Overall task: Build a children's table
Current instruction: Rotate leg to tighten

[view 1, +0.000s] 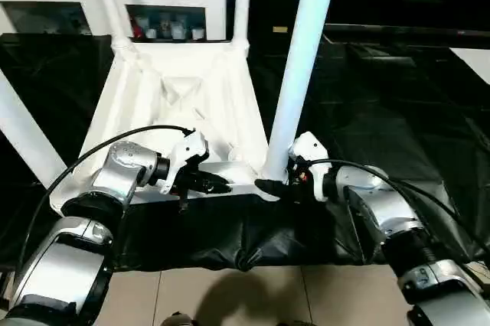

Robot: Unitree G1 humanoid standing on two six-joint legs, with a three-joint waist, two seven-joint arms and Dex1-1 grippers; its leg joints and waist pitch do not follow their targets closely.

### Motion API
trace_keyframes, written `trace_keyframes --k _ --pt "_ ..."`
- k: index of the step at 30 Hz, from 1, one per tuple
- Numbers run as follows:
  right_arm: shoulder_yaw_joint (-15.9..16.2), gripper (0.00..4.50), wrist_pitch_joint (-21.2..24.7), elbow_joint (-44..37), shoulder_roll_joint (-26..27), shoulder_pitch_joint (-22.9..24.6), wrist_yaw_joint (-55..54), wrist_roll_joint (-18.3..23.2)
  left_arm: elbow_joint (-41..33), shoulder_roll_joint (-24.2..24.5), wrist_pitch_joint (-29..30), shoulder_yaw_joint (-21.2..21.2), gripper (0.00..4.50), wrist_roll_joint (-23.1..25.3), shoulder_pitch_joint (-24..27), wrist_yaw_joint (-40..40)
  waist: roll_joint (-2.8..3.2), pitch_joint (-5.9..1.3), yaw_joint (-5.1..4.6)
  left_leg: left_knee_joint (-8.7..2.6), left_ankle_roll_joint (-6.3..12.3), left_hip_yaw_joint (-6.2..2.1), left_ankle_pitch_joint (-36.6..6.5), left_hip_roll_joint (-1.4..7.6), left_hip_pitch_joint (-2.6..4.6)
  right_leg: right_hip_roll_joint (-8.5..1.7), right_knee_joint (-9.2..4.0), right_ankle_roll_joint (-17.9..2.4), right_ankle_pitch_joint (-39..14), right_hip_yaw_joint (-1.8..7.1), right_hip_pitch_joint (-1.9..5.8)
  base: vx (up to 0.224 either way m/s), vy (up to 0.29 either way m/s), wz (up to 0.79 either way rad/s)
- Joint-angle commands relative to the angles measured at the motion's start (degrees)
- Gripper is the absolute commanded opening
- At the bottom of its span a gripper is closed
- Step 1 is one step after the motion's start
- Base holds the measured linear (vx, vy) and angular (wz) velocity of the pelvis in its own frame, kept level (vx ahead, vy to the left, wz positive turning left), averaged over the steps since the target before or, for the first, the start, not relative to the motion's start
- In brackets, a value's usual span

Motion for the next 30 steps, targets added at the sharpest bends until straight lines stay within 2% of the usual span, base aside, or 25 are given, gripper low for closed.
trace_keyframes --k 1,3,8,12,13,14,15,17,18,19,20,21,22,23,24,26,27,28,29,30 --pt "-1.23 2.77 -0.29 1.68 0.59 -0.92 -2.6 -0.15 -0.23 -1.18 1.02 -0.45 0.0 0.41 1.6 0.09 0.16 -3.76 -0.1 -4.29 -0.8 0.2 -20.3 0.1 0.78 -2.71 -4.93 -10.21 -23.13 1.53 2.36 0.0 0.0 0.0" --pt "-0.99 2.73 -0.55 1.54 1.02 -0.54 -2.85 -0.31 -0.49 -1.32 1.45 -0.51 0.0 0.64 1.76 0.64 0.18 -3.69 -0.27 -4.31 -0.99 0.1 -21.4 0.1 0.89 -2.78 -5.22 -9.56 -25.41 1.5 2.2 0.0 0.0 0.0" --pt "-0.95 2.72 -1.98 2.24 1.42 -0.5 -3.2 -0.62 -0.24 -1.14 1.2 -0.49 0.0 1.16 1.65 2.2 0.17 -3.67 -0.51 -4.35 -0.93 0.04 -21.69 0.06 0.9 -2.63 -5.3 -9.31 -25.62 1.5 2.08 0.0 0.0 0.0" --pt "-1.76 2.7 -3.35 1.02 3.17 0.85 -8.48 -1.75 -0.11 -2.31 2.18 0.48 0.0 1.93 1.1 9.11 0.03 -3.68 -0.57 -4.33 -1.02 0.06 -21.39 -0.01 0.87 -2.68 -5.35 -8.85 -26.43 1.53 1.98 0.0 0.0 0.0" --pt "-2.33 2.7 -4.05 0.94 4.79 1.71 -13.55 -2.9 -0.77 -3.8 3.11 1.02 0.0 2.0 1.08 12.9 -0.34 -3.65 -0.55 -4.3 -0.89 0.1 -21.3 -0.04 0.87 -2.72 -5.54 -8.6 -27.01 1.49 2.0 0.0 0.0 0.0" --pt "-2.41 2.7 -4.15 0.94 5.0 1.82 -14.23 -3.06 -0.85 -4.0 3.23 1.09 0.0 2.01 1.08 13.41 -0.1 -3.63 -0.45 -4.33 -1.17 0.02 -21.0 0.02 0.89 -2.87 -5.52 -8.37 -27.59 1.52 1.86 0.0 0.0 0.0" --pt "-3.04 2.7 -3.82 1.0 6.07 2.23 -16.74 -3.1 -1.58 -4.84 4.02 1.15 0.0 1.94 1.27 14.51 -0.27 -3.68 -0.58 -4.36 -1.21 -0.03 -20.83 -0.04 0.87 -2.83 -5.54 -8.01 -28.26 1.46 1.92 0.0 0.0 0.0" --pt "-5.63 2.7 -3.2 2.56 10.32 2.79 -26.38 -2.98 -4.54 -8.4 6.84 0.94 0.0 2.05 2.33 18.56 -0.15 -3.63 -0.75 -4.48 -1.45 -0.06 -20.79 0.1 0.8 -2.87 -5.49 -7.93 -28.06 1.59 1.78 0.0 0.0 0.0" --pt "-5.63 2.7 -3.2 2.56 10.32 2.79 -26.38 -2.98 -4.54 -8.4 6.84 0.94 0.0 2.05 2.33 18.56 -0.15 -3.63 -0.85 -4.51 -1.59 -0.12 -21.22 -0.03 0.86 -2.76 -5.65 -7.74 -28.52 1.44 1.74 0.0 0.0 0.0" --pt "-6.88 2.7 -2.89 5.16 13.43 2.0 -31.81 -2.61 -6.32 -11.58 8.83 0.2 0.0 2.14 3.18 20.51 0.37 -3.69 -0.97 -4.5 -1.6 -0.08 -21.24 -0.12 0.79 -2.69 -5.58 -7.87 -27.57 1.54 1.79 0.0 0.0 0.0" --pt "-7.1 2.7 -2.97 5.77 14.07 1.77 -32.95 -2.58 -6.58 -12.26 9.19 0.06 0.0 2.21 3.31 21.05 0.37 -3.69 -0.97 -4.5 -1.6 -0.08 -21.24 -0.12 0.79 -2.69 -5.58 -7.87 -27.57 1.54 1.79 0.0 0.0 0.0" --pt "-7.77 2.7 -3.26 7.89 16.2 0.7 -36.52 -2.43 -7.09 -14.14 9.93 -0.74 0.0 2.53 3.74 22.12 -0.11 -3.62 -1.54 -4.41 -1.34 -0.06 -22.14 -0.52 0.74 -2.45 -5.79 -7.4 -28.62 1.32 1.7 0.0 0.0 0.0" --pt "-8.43 2.7 -4.12 9.79 18.54 -0.61 -38.91 -1.84 -6.66 -15.76 9.68 -1.74 0.0 3.44 3.83 23.76 0.14 -3.74 -1.69 -4.41 -0.85 -0.08 -22.32 -0.64 0.9 -2.56 -6.09 -6.81 -29.55 1.34 1.55 0.0 0.0 0.0" --pt "-8.1 2.7 -4.9 9.94 19.46 -0.92 -39.16 -2.17 -6.29 -16.18 9.21 -2.21 0.0 4.09 3.76 24.48 0.27 -3.73 -1.73 -4.39 -0.6 -0.12 -22.59 -0.69 0.98 -2.54 -6.17 -6.5 -29.98 1.24 1.47 0.0 0.0 0.0" --pt "-7.83 2.7 -5.43 9.88 19.94 -1.05 -39.11 -2.47 -6.02 -16.39 8.9 -2.45 0.0 4.53 3.66 24.96 0.25 -3.8 -1.86 -4.47 -0.05 -0.16 -22.46 -0.81 0.61 -2.48 -6.29 -5.78 -30.24 1.17 1.76 0.0 0.0 0.0" --pt "-6.96 2.7 -6.18 9.57 20.11 -1.0 -38.89 -3.43 -5.81 -16.39 8.65 -2.46 0.0 4.77 3.52 25.24 0.37 -3.94 -1.93 -4.58 0.18 -0.21 -22.87 -0.76 0.58 -2.47 -6.39 -5.03 -30.55 1.11 1.68 0.0 0.0 0.0" --pt "-6.4 3.26 -6.6 9.39 20.13 -0.99 -38.75 -4.07 -5.69 -16.39 8.61 -2.42 0.0 4.85 3.38 25.34 0.35 -3.94 -1.92 -4.61 0.27 -0.22 -23.06 -0.78 0.53 -2.44 -6.46 -4.79 -30.72 1.08 1.68 0.0 0.0 0.0" --pt "-6.15 3.4 -6.9 9.1 20.12 -0.92 -38.32 -4.2 -5.6 -16.2 8.6 -2.21 0.0 4.77 3.15 25.31 0.49 -3.92 -1.92 -4.65 0.3 -0.25 -23.27 -0.8 0.56 -2.46 -6.49 -4.7 -30.93 1.05 1.66 0.0 0.0 0.0" --pt "-6.52 3.4 -7.19 8.54 19.99 -0.74 -37.95 -4.08 -5.87 -15.18 8.31 -2.22 0.0 5.02 3.05 24.55 0.22 -3.97 -2.01 -4.6 0.41 -0.2 -23.37 -0.8 0.54 -2.48 -6.59 -4.5 -31.34 1.04 1.57 0.0 0.0 0.0" --pt "-6.91 3.46 -7.33 7.87 19.68 -0.59 -37.32 -3.79 -6.3 -14.09 8.07 -2.21 0.0 5.1 3.05 23.45 0.49 -4.0 -2.01 -4.66 0.41 -0.3 -23.37 -0.79 0.53 -2.52 -6.6 -4.47 -31.44 1.03 1.6 0.0 0.0 0.0"
